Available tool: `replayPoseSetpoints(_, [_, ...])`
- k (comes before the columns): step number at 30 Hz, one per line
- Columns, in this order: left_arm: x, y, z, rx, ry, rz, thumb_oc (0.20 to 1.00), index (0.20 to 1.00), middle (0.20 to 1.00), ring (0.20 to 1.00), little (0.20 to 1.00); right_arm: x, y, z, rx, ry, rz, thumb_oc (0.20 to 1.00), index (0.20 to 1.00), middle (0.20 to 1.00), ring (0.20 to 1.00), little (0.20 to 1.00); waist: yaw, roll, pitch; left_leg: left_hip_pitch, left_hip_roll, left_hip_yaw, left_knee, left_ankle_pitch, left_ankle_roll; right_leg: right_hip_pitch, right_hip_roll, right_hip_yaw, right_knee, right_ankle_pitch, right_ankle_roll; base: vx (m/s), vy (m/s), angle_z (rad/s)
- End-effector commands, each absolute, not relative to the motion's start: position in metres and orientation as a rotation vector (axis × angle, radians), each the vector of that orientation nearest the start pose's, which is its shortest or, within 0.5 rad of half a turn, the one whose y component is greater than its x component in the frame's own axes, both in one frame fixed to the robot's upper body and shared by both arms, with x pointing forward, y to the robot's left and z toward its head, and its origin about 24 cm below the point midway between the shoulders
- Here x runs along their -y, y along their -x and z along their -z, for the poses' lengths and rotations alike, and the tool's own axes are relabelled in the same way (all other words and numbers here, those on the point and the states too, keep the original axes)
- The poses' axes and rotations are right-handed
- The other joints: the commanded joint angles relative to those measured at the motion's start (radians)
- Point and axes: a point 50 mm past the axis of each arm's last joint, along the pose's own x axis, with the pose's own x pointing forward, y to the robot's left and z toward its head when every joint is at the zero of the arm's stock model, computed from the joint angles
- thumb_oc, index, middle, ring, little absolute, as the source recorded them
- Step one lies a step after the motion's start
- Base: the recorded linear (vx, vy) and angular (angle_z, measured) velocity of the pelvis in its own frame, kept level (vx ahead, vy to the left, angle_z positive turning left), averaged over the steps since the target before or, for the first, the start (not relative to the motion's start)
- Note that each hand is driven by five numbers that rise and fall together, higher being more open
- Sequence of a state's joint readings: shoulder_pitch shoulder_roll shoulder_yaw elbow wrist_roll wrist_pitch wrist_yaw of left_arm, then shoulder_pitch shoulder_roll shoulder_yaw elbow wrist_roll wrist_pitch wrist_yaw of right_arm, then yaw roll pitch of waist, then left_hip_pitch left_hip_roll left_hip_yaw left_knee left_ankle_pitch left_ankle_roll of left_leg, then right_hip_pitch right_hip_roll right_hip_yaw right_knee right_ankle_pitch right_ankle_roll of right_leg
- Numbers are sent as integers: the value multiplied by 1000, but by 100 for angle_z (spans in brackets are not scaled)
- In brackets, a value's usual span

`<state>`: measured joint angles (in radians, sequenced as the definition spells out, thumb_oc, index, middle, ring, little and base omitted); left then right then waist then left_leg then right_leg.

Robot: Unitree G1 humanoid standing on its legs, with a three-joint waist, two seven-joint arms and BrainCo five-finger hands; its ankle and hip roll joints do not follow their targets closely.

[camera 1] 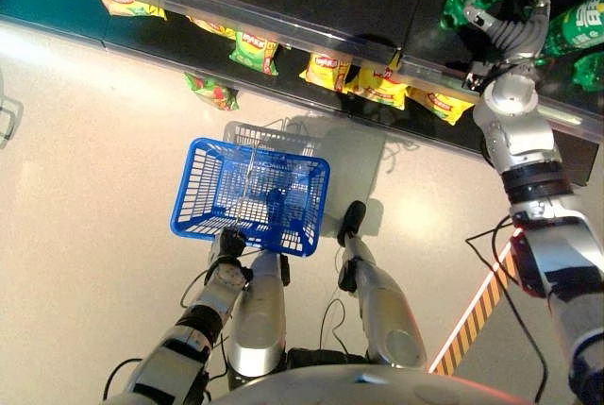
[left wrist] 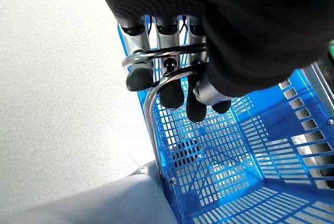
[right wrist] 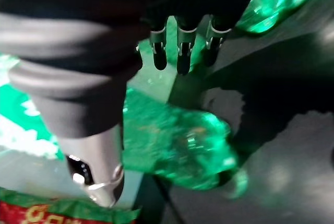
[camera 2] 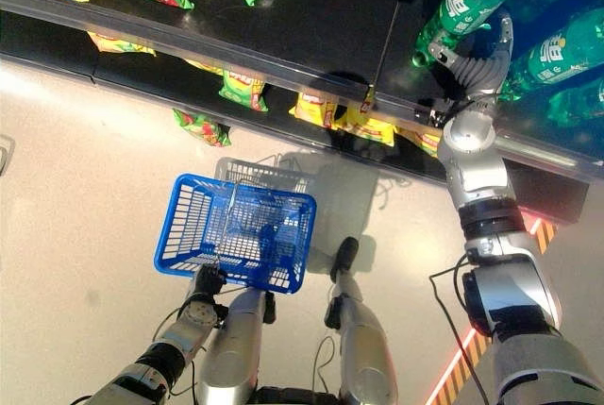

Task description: Pick up the snacks into the basket

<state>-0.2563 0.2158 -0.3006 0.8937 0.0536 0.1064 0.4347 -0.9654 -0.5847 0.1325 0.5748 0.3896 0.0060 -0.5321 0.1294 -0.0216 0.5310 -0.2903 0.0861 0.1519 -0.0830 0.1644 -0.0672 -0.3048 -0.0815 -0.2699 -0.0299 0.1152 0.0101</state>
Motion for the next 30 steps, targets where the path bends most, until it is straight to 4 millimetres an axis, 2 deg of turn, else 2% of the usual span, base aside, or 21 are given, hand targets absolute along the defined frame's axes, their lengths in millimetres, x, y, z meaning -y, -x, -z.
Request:
replayPoseSetpoints(1, [-201, -196, 117, -808, -659, -183, 200, 200, 200, 200, 200, 251, -375, -289, 525, 102, 537, 1000, 1000, 1000, 1000, 1000, -7, -34, -57, -24, -33, 2, 7, -39, -1, -5, -133, 31, 49, 18, 160, 26, 13, 4])
replayPoseSetpoints(6, [-200, -195, 118, -815, -652, -183, 200, 200, 200, 200, 200, 249, -376, -295, 540, 86, 526, 1000, 1000, 1000, 1000, 1000, -3, -35, -58, -26, -33, 0, 7, -39, -1, -4, -133, 28, 50, 16, 161, 10, 3, 1])
replayPoseSetpoints(11, [-198, -196, 118, -814, -644, -183, 200, 200, 200, 200, 200, 242, -377, -292, 537, 88, 502, 1000, 1000, 1000, 1000, 1000, 2, -35, -58, -29, -33, -3, 7, -38, -1, -4, -134, 25, 50, 14, 160, 0, 0, 0])
replayPoseSetpoints(16, [-194, -197, 117, -803, -641, -170, 200, 200, 200, 200, 200, 219, -385, -275, 494, 88, 415, 1000, 1000, 1000, 1000, 1000, 10, -30, -55, -33, -34, -6, 8, -38, 1, -5, -135, 21, 45, 16, 160, 9, 4, 3])
replayPoseSetpoints(19, [-193, -199, 116, -796, -639, -167, 200, 200, 200, 200, 200, 210, -387, -272, 484, 86, 389, 1000, 1000, 1000, 1000, 1000, 14, -27, -53, -36, -35, -7, 8, -36, 1, -6, -135, 21, 44, 16, 160, 0, 0, 0])
replayPoseSetpoints(20, [-191, -200, 115, -789, -634, -163, 200, 200, 200, 200, 200, 198, -390, -267, 468, 81, 354, 1000, 1000, 1000, 1000, 1000, 18, -23, -51, -38, -35, -7, 9, -36, 2, -7, -136, 21, 44, 16, 159, 0, 0, 0])
replayPoseSetpoints(24, [-189, -201, 114, -778, -639, -151, 200, 200, 200, 200, 200, 188, -397, -260, 417, 90, 333, 1000, 1000, 1000, 1000, 1000, 29, -16, -48, -43, -37, -10, 10, -35, 2, -6, -138, 16, 41, 16, 159, 0, 0, 0])
replayPoseSetpoints(26, [-189, -201, 114, -778, -638, -149, 200, 200, 200, 200, 200, 180, -400, -260, 404, 93, 319, 200, 200, 200, 200, 200, 35, -13, -47, -46, -37, -13, 10, -33, 2, -8, -139, 16, 41, 18, 160, 0, 0, 0])
replayPoseSetpoints(30, [-187, -202, 114, -774, -638, -149, 200, 200, 200, 200, 200, 165, -403, -258, 391, 98, 276, 200, 200, 200, 200, 200, 44, -9, -46, -49, -38, -18, 9, -31, 1, -8, -141, 11, 37, 21, 161, 0, 0, 0])
